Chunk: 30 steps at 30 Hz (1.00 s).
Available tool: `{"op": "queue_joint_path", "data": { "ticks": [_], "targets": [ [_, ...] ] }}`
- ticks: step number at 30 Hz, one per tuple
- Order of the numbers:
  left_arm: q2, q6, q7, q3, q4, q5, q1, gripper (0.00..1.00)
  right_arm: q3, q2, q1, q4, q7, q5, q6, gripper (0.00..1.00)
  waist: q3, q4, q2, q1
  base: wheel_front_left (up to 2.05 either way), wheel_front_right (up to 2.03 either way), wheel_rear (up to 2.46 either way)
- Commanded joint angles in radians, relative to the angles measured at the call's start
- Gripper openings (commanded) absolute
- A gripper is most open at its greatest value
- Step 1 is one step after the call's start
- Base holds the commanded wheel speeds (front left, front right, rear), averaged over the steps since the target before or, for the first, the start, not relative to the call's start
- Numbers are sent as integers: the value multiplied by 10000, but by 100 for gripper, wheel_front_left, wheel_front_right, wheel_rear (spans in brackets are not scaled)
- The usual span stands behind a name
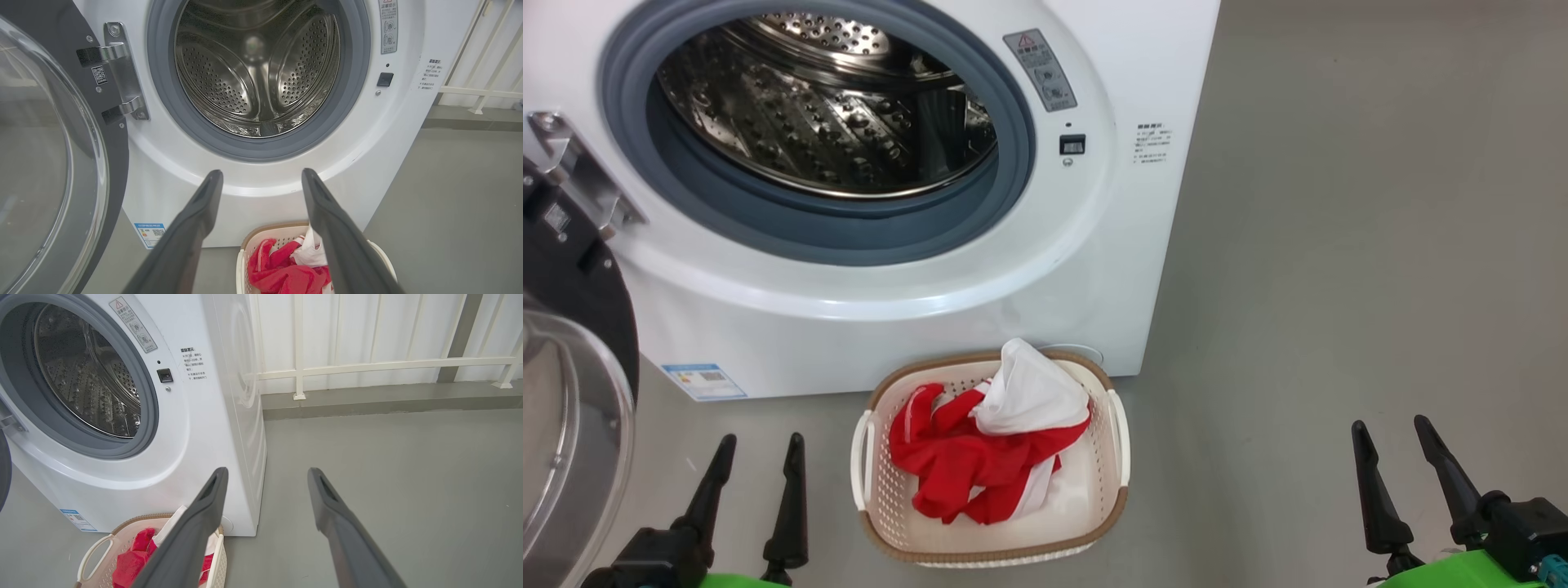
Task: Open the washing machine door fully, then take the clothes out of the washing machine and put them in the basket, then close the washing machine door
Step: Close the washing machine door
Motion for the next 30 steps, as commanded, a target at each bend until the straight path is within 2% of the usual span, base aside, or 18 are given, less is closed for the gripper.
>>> {"op": "queue_joint_path", "data": {
  "ticks": [1, 13, 30],
  "targets": [
    [137, -56, -49, 373, -268, 60, -159, 100, 200, -127, -228, -255, -65, 67, 63, 100, -7, 0, 0, 0, -134, 134, 0],
    [195, -56, -49, 352, -379, -156, -40, 100, 251, -127, -191, -278, -65, 183, 63, 100, -3, -34, 0, 0, -115, 115, 0],
    [200, -56, -49, 248, -366, -341, -87, 100, 230, -127, -251, -277, -65, 125, 63, 100, 105, 74, 0, 0, -5, 5, 0]
  ]
}}
